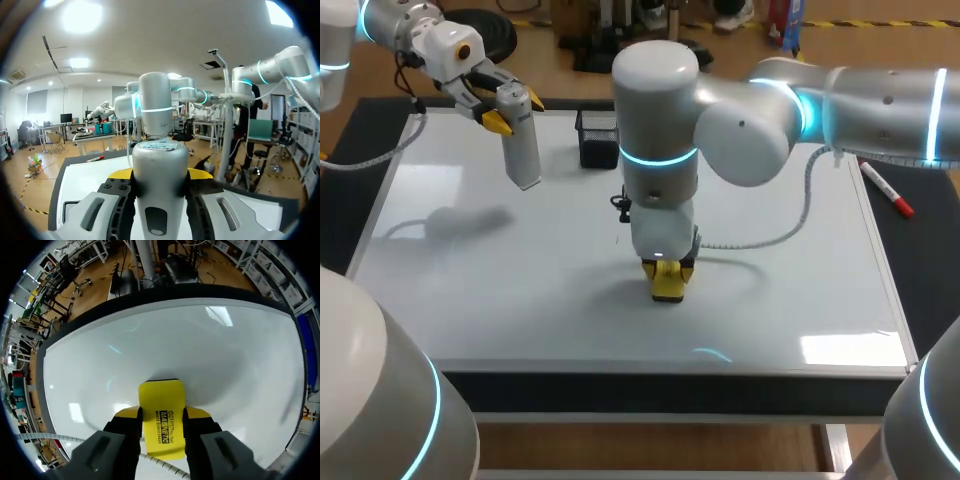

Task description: Pick up the inspection probe, press it on each red-marked spot on the whiteboard one by one, put down the probe, pick up the eraser, and wipe off all the red marks.

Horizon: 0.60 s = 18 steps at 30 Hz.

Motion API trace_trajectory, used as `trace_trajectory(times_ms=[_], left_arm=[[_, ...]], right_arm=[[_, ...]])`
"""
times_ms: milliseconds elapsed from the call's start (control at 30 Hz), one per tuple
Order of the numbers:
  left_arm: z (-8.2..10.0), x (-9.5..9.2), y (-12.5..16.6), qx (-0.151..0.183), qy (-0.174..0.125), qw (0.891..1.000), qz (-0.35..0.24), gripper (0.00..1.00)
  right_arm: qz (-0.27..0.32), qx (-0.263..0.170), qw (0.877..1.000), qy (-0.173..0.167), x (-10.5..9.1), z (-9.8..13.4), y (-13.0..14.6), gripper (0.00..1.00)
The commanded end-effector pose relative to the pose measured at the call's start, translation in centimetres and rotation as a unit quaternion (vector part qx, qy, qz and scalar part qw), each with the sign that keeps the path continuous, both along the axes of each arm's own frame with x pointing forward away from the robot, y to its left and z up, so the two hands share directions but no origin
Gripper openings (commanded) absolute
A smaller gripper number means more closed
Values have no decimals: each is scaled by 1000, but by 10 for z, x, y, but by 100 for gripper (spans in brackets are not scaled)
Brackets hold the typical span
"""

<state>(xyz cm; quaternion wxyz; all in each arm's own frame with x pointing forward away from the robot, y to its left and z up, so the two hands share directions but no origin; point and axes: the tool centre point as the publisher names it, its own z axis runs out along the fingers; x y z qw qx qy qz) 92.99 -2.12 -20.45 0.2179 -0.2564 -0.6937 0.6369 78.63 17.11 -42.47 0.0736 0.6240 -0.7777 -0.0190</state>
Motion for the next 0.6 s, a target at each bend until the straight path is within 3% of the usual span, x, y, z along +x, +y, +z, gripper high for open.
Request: trace_trajectory(times_ms=[33, 333, 600], left_arm=[[0, 1, 1, 0, 0, 1000, -2, 0], [0, 1, 1, 0, 0, 1000, -2, 0], [0, 1, 1, 0, 0, 1000, -2, 0]], right_arm=[[-5, 4, 1000, -4, -1, -8, -20, 0], [-15, 2, 1000, -8, 1, -4, -28, 0], [-7, 32, 999, -35, 19, 31, -35, 0]])
